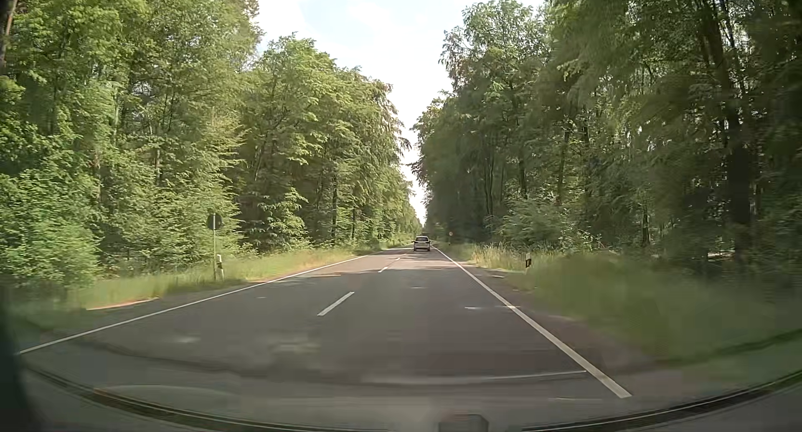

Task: Follow the waypoints while adhering to traffic rules and regulations

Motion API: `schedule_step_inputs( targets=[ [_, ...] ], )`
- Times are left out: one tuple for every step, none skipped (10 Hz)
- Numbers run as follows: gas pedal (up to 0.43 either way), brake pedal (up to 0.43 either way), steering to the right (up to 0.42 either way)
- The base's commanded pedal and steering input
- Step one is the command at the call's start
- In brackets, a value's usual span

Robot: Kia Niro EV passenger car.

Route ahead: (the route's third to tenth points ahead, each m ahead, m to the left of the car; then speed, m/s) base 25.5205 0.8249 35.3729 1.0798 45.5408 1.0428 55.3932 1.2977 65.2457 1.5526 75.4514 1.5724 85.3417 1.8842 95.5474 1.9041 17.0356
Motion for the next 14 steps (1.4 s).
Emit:
schedule_step_inputs(
  targets=[
    [0.087, 0.037, 0.001],
    [0.087, 0.037, 0.001],
    [0.098, 0.03, 0.001],
    [0.11, 0.037, 0.0],
    [0.11, 0.037, 0.0],
    [0.11, 0.037, 0.0],
    [0.11, 0.037, 0.0],
    [0.11, 0.037, 0.0],
    [0.11, 0.03, -0.001],
    [0.11, 0.03, -0.001],
    [0.11, 0.037, -0.001],
    [0.11, 0.037, -0.001],
    [0.11, 0.03, -0.002],
    [0.11, 0.037, -0.002]
  ],
)
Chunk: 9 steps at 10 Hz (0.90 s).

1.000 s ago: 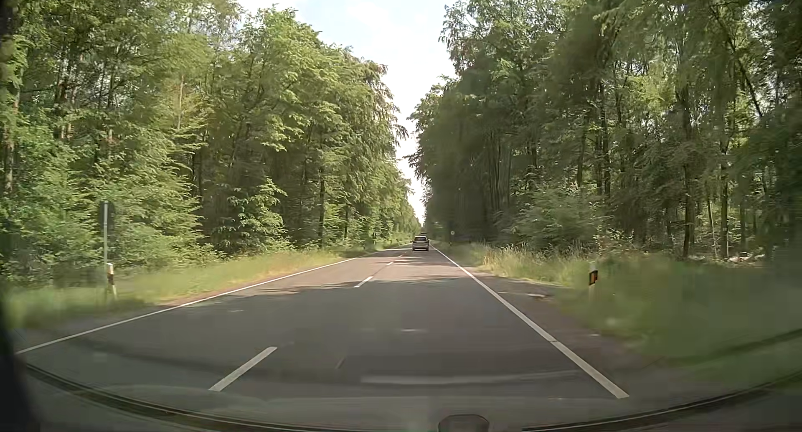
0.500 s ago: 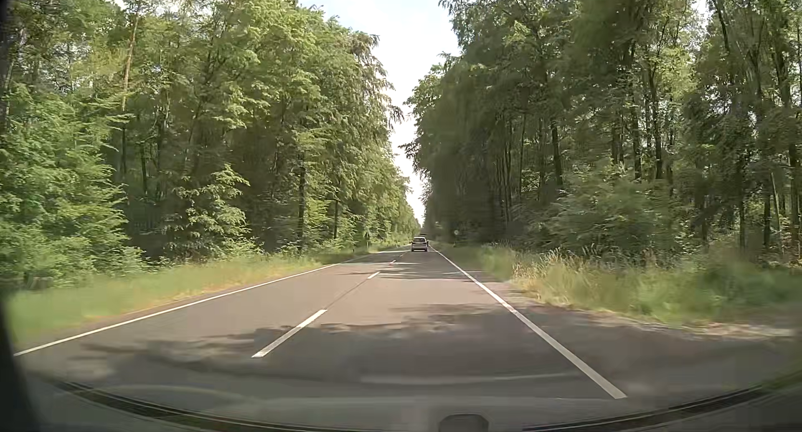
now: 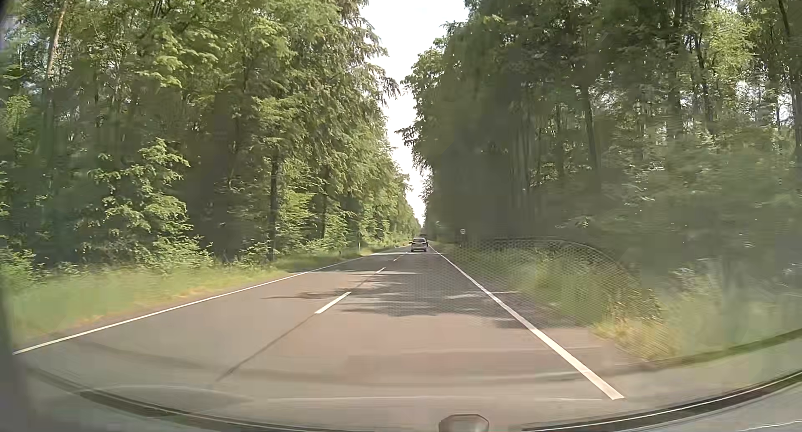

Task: Follow the waypoints while adhering to traffic rules and regulations

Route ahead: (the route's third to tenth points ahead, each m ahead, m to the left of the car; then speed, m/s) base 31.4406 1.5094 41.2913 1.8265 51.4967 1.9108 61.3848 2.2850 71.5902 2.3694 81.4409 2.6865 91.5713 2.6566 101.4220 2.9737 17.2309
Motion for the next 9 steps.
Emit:
schedule_step_inputs(
  targets=[
    [0.11, 0.03, -0.002],
    [0.11, 0.037, -0.002],
    [0.11, 0.037, -0.002],
    [0.11, 0.037, -0.004],
    [0.11, 0.037, -0.004],
    [0.11, 0.037, -0.004],
    [0.11, 0.037, -0.004],
    [0.11, 0.037, -0.004],
    [0.11, 0.03, -0.003]
  ],
)
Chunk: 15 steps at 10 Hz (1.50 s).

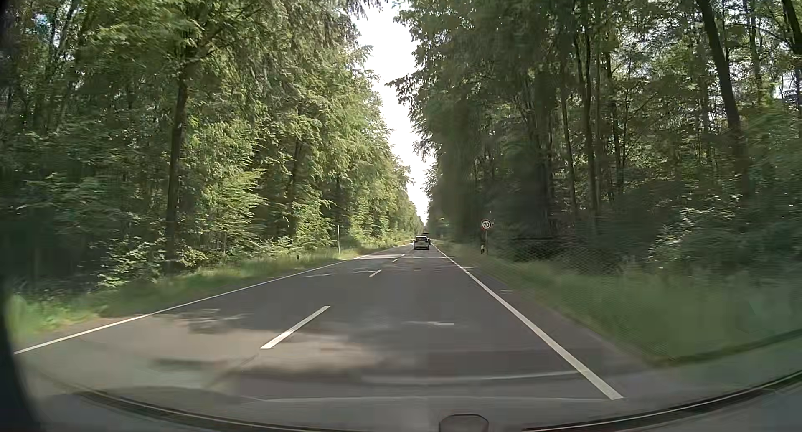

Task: Follow the waypoints while adhering to traffic rules and regulations

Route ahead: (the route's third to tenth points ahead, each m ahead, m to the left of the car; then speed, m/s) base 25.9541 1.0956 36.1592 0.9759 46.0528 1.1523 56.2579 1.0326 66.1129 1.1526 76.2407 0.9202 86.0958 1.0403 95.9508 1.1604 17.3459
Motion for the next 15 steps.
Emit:
schedule_step_inputs(
  targets=[
    [0.11, 0.037, -0.002],
    [0.11, 0.037, -0.002],
    [0.11, 0.03, -0.001],
    [0.11, 0.037, 0.0],
    [0.11, 0.037, 0.001],
    [0.11, 0.03, 0.001],
    [0.11, 0.037, 0.001],
    [0.11, 0.037, 0.001],
    [0.11, 0.03, 0.0],
    [0.11, 0.037, 0.0],
    [0.11, 0.03, -0.001],
    [0.11, 0.037, 0.0],
    [0.11, 0.037, 0.0],
    [0.11, 0.037, 0.0],
    [0.11, 0.037, -0.001]
  ],
)
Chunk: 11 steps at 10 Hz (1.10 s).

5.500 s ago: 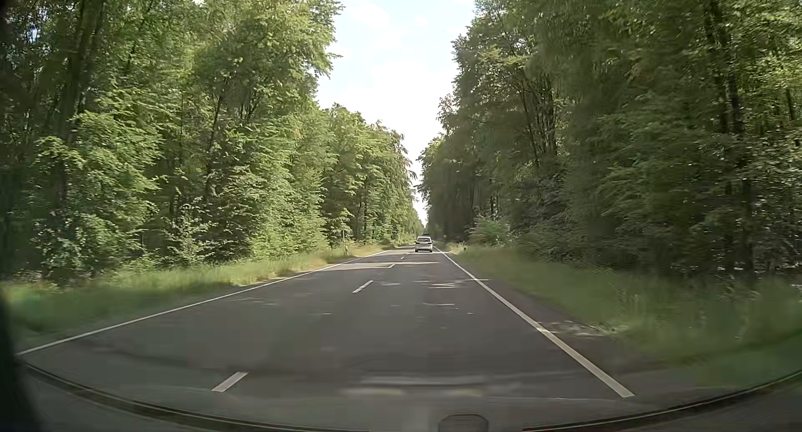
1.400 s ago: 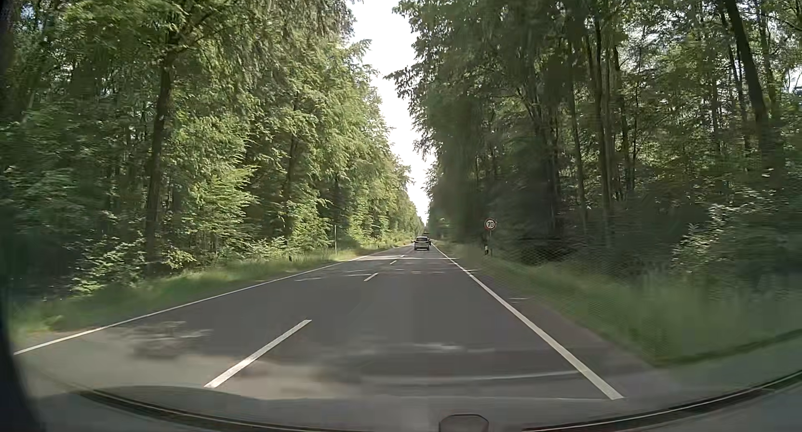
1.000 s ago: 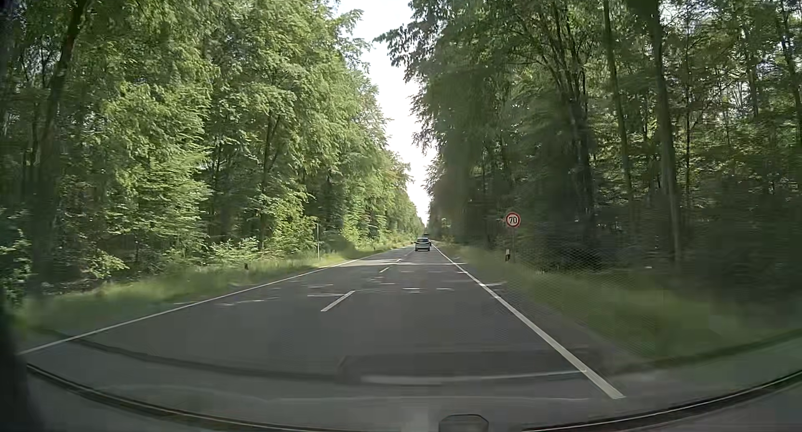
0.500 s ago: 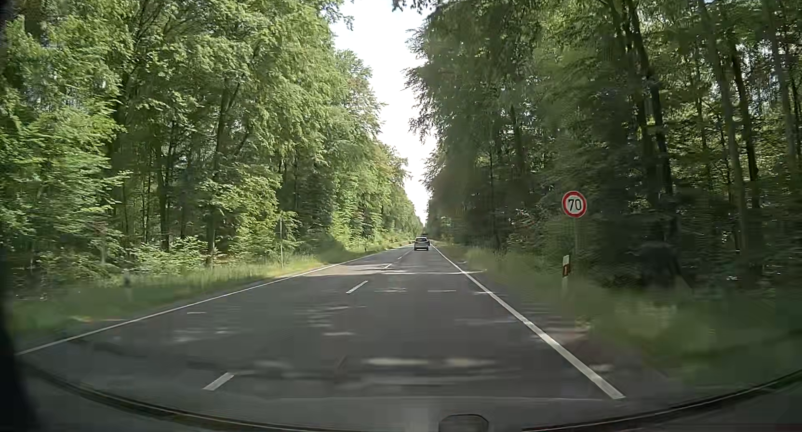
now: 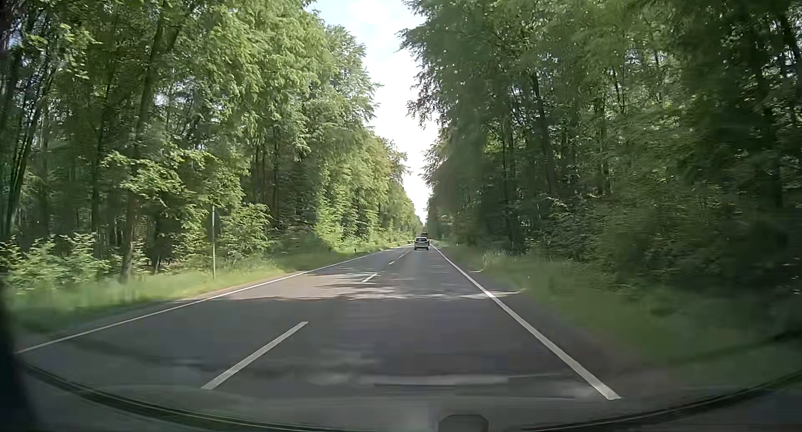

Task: Follow the waypoints while adhering to traffic rules and regulations

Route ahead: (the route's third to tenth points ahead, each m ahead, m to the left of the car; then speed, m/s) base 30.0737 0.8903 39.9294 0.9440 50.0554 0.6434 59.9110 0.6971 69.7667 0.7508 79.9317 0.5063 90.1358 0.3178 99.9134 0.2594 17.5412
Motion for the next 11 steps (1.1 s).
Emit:
schedule_step_inputs(
  targets=[
    [0.11, 0.037, 0.0],
    [0.11, 0.037, 0.0],
    [0.11, 0.037, 0.0],
    [0.11, 0.037, -0.001],
    [0.11, 0.03, -0.001],
    [0.11, 0.037, -0.001],
    [0.11, 0.037, -0.001],
    [0.11, 0.037, -0.001],
    [0.11, 0.037, -0.001],
    [0.11, 0.037, -0.001],
    [0.11, 0.03, -0.001]
  ],
)
